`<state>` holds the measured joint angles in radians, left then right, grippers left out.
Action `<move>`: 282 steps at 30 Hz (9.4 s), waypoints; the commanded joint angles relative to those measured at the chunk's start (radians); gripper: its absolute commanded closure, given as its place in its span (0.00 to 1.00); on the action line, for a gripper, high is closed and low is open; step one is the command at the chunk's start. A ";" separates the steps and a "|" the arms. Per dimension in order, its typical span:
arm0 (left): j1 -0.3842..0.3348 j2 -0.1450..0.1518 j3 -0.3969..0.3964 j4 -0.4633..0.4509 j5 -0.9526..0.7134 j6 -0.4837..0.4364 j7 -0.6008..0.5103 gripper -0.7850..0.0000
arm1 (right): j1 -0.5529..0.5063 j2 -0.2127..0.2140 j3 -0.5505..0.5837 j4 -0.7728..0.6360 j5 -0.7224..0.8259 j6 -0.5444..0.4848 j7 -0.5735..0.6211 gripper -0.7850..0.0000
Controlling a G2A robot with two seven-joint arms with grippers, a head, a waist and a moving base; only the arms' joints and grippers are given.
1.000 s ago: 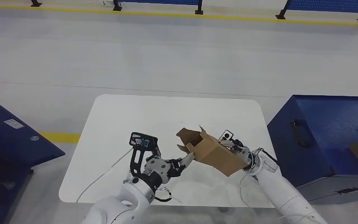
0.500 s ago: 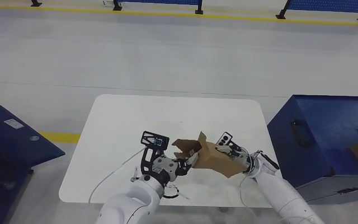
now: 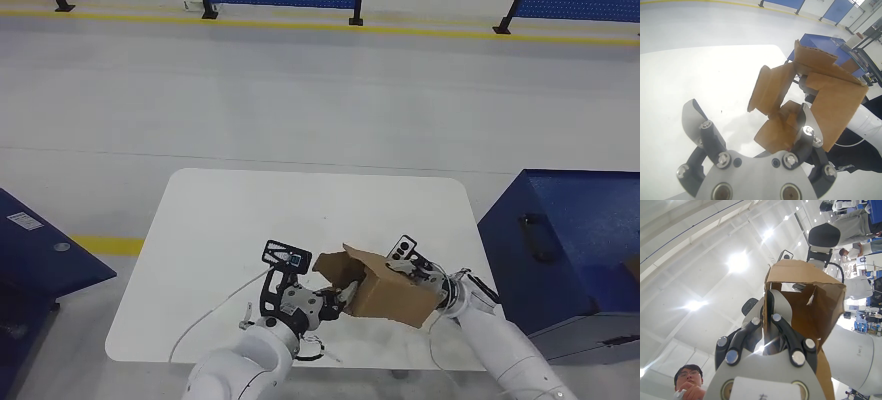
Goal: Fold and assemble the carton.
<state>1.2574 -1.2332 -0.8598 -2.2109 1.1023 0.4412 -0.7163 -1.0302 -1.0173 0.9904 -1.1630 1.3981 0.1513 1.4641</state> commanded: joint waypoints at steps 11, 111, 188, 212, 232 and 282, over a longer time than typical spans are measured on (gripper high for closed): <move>0.090 -0.010 -0.125 -0.139 -0.140 -0.068 0.296 0.00 | -0.010 -0.028 0.019 0.038 0.184 0.176 -0.018 1.00; -0.098 -0.164 0.033 0.095 0.112 0.144 -0.030 0.00 | -0.143 -0.098 0.273 -0.091 -0.161 -0.322 -0.004 1.00; -0.016 -0.271 0.108 0.024 -0.008 0.370 0.250 0.49 | -0.230 -0.146 0.400 -0.185 -0.336 -0.570 -0.063 1.00; 0.033 -0.294 0.088 0.045 -0.024 0.300 0.203 0.53 | -0.275 -0.155 0.429 -0.203 -0.325 -0.546 -0.038 1.00; 0.050 -0.313 0.106 0.060 0.007 0.263 0.190 0.67 | -0.293 -0.161 0.439 -0.219 -0.330 -0.528 -0.028 1.00; 0.168 -0.295 -0.122 -0.054 0.007 0.016 0.123 0.00 | -0.219 -0.038 0.144 -0.206 0.275 0.374 -0.169 1.00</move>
<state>1.4256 -1.5288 -0.9858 -2.2644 1.1075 0.4610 -0.5845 -1.2508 -1.0582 1.1390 -1.3711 1.6719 0.5277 1.2924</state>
